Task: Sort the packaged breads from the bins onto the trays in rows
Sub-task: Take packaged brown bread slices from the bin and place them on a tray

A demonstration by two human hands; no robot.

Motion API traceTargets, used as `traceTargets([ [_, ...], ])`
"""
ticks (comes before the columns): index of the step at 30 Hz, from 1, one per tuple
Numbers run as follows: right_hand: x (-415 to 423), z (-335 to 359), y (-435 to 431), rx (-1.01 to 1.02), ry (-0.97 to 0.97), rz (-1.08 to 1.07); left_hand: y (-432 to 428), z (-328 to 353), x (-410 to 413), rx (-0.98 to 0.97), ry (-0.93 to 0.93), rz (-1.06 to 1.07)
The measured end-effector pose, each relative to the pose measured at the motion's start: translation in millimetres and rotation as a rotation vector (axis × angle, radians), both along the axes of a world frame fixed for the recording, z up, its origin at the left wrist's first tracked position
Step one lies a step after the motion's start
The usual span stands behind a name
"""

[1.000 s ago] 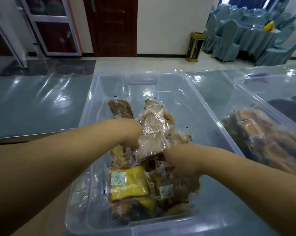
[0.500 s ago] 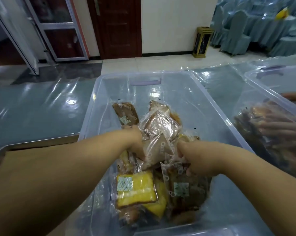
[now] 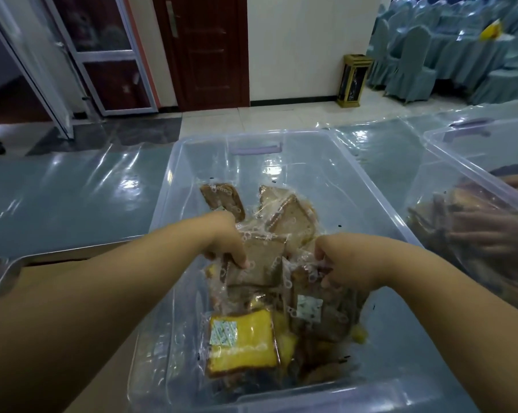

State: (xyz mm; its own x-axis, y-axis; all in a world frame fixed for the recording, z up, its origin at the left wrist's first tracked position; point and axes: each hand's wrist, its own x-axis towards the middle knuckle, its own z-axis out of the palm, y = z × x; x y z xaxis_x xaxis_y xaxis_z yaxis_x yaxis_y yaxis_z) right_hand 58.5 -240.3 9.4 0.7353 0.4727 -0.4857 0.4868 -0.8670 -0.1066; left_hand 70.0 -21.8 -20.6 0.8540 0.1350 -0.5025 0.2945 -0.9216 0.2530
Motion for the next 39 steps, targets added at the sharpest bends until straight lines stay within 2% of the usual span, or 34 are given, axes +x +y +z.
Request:
traceTargets([
  [6, 3, 14, 0, 0.183, -0.140, -0.093, 20, 33, -36, -0.130, -0.388, 0.125],
  [12, -6, 32, 6, 0.575, -0.334, -0.251, 50, 80, -89, -0.358, -0.770, 0.303],
  [16, -30, 51, 31, 0.930, -0.508, -0.271, 74, 99, -127, -0.516, -0.975, 0.400],
  [22, -76, 80, 97, 1.279, -0.629, -0.275, 145, 100, -185, -0.667, -1.157, 0.525],
  [26, -113, 89, 157, 1.456, -0.534, -0.293, 204, 82, -220, -0.640, -1.136, 0.603],
  [30, -139, 75, 221, 1.380, -0.418, -0.316, 264, 43, -243, -0.510, -1.031, 0.604],
  [34, -148, 39, 275, 1.103, -0.307, -0.359, 314, -8, -250, -0.394, -0.864, 0.650],
  [39, -136, -30, 321, 0.834, -0.217, -0.444, 334, -66, -240, -0.399, -0.828, 0.601],
])
